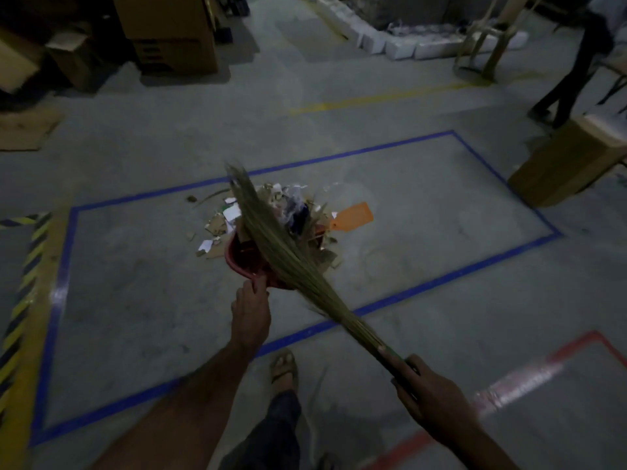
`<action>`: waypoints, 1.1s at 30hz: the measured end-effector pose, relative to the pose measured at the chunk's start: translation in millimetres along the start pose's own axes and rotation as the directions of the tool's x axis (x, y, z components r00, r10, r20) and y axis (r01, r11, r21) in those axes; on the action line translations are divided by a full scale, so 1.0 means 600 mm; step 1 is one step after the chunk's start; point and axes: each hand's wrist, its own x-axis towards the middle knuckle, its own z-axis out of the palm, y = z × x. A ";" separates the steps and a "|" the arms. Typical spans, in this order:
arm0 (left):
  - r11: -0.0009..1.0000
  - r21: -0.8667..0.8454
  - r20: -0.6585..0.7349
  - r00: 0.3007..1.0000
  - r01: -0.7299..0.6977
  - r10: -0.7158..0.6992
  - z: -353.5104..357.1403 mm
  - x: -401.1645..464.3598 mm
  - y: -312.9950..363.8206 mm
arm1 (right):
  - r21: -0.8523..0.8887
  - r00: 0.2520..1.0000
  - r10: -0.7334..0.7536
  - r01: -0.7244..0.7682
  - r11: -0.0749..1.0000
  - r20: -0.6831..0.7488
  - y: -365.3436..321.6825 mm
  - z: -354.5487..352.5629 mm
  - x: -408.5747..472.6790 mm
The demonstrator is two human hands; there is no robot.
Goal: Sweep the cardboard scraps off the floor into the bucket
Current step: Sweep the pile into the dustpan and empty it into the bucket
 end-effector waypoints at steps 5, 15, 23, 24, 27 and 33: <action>0.998 -0.036 0.021 0.998 -0.056 0.057 -0.040 -0.141 0.035 | 0.008 0.998 0.055 -0.055 0.998 0.027 -0.025 0.030 -0.178; 0.986 -0.051 0.083 0.983 -0.161 0.165 -0.091 -0.304 -0.018 | 0.007 0.986 0.151 -0.151 0.989 -0.066 -0.139 0.117 -0.380; 0.934 -0.025 0.172 0.919 -0.355 0.354 -0.105 -0.410 -0.088 | 0.096 0.943 0.326 -0.319 0.943 -0.066 -0.310 0.200 -0.541; 0.925 -0.027 0.189 0.907 -0.379 0.377 -0.105 -0.422 -0.086 | 0.083 0.934 0.350 -0.344 0.935 -0.072 -0.322 0.209 -0.561; 0.901 -0.052 0.213 0.876 -0.431 0.432 -0.102 -0.475 -0.062 | 0.096 0.894 0.443 -0.436 0.895 -0.067 -0.348 0.229 -0.626; 0.789 -0.168 0.255 0.747 -0.590 0.613 -0.050 -0.583 0.028 | 0.167 0.794 0.605 -0.591 0.789 -0.050 -0.348 0.299 -0.776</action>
